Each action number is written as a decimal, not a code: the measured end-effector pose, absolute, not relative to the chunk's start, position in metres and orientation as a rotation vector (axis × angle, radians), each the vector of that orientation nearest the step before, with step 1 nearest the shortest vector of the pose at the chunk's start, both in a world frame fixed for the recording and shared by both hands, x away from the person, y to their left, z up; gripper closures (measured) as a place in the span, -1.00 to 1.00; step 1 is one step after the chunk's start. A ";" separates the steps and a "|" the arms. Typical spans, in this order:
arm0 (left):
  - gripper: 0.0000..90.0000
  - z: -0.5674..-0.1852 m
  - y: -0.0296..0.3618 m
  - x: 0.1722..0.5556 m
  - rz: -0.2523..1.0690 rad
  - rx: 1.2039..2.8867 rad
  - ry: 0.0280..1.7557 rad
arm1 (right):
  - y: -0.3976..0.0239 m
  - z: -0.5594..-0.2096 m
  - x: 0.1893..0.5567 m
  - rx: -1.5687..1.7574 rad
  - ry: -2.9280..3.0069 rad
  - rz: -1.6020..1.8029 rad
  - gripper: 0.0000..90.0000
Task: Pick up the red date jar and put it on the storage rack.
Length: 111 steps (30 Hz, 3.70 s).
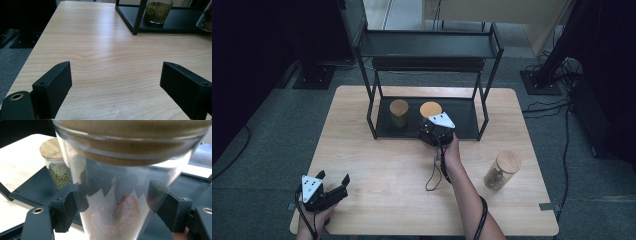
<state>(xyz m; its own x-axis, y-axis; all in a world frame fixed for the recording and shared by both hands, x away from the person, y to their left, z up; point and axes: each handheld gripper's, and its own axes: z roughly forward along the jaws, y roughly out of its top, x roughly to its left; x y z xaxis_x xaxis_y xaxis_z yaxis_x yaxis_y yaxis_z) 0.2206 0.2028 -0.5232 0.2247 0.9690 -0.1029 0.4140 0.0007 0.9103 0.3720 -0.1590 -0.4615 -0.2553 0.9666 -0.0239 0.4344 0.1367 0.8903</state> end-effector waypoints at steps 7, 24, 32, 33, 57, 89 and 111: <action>-0.76 -0.523 0.203 0.221 0.752 1.572 1.339 | -0.153 -0.465 0.382 1.345 1.787 1.071 -0.44; -0.76 -0.523 0.204 0.221 0.738 1.574 1.336 | -0.144 -0.464 0.412 1.370 1.803 1.047 -0.44; -0.76 -0.523 0.204 0.222 0.732 1.576 1.337 | -0.140 -0.467 0.422 1.374 1.788 1.049 -0.44; -0.76 -0.523 0.204 0.222 0.732 1.578 1.337 | -0.139 -0.468 0.422 1.371 1.786 1.053 -0.44; -0.76 -0.523 0.204 0.222 0.730 1.579 1.338 | -0.126 -0.473 0.445 1.387 1.793 0.986 -0.45; -0.76 -0.523 0.203 0.222 0.730 1.583 1.342 | -0.138 -0.469 0.426 1.328 1.790 1.176 -0.89; -0.76 -0.523 0.203 0.222 0.733 1.591 1.336 | -0.148 -0.464 0.387 1.349 1.777 1.170 -0.93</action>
